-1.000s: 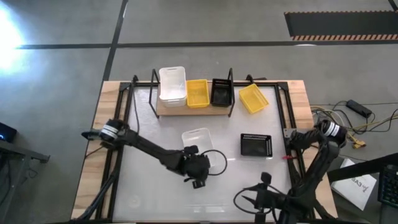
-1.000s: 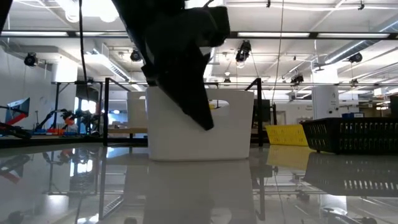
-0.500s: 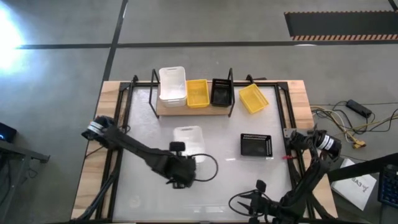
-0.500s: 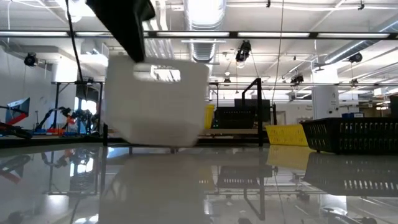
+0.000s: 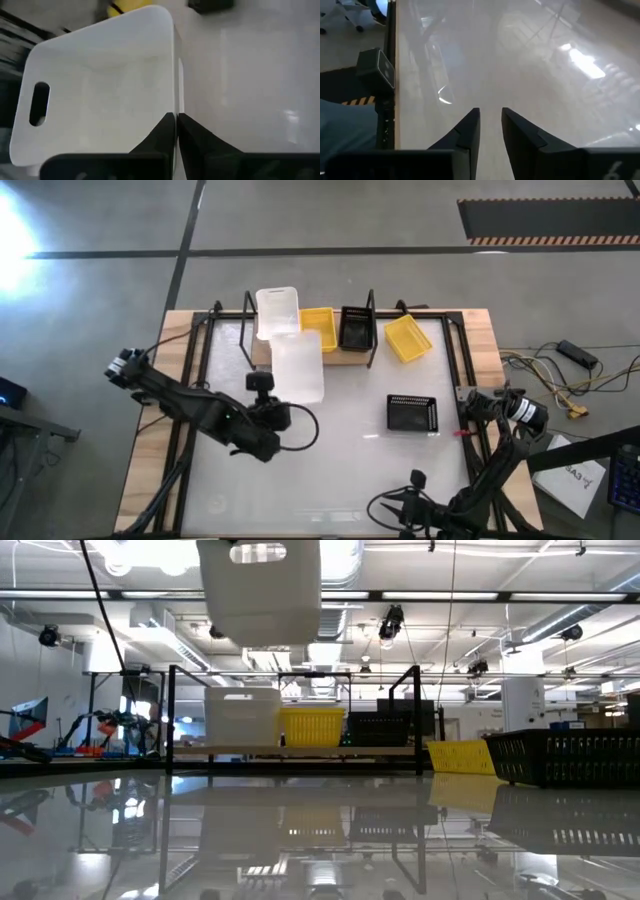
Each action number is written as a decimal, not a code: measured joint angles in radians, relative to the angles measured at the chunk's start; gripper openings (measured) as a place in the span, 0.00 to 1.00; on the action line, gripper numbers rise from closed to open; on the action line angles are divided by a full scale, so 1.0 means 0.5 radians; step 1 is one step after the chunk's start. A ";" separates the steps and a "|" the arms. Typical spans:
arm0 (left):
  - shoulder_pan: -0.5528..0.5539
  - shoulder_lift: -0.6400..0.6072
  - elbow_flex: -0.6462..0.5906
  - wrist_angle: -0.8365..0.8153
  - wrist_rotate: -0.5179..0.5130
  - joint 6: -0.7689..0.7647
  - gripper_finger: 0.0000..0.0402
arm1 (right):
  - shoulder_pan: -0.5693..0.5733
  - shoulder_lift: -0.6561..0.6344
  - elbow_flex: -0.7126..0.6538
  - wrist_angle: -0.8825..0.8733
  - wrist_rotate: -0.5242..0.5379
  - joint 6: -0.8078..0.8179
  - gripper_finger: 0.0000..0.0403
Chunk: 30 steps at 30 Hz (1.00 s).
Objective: Stack baskets on shelf by color
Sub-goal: Stack the white bin on top of the white bin on the shelf
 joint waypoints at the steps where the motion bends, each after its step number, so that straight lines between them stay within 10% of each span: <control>1: 0.013 -0.012 -0.001 0.002 -0.051 0.052 0.00 | 0.000 0.000 0.000 -0.001 0.005 -0.020 0.17; 18: 1.199 -0.122 -0.291 0.186 -0.121 1.230 0.00 | 0.000 -0.002 0.000 0.023 0.032 -0.058 0.15; 30: 1.529 -0.152 -0.497 0.597 0.522 1.590 0.00 | 0.000 -0.002 0.000 0.069 0.032 -0.053 0.14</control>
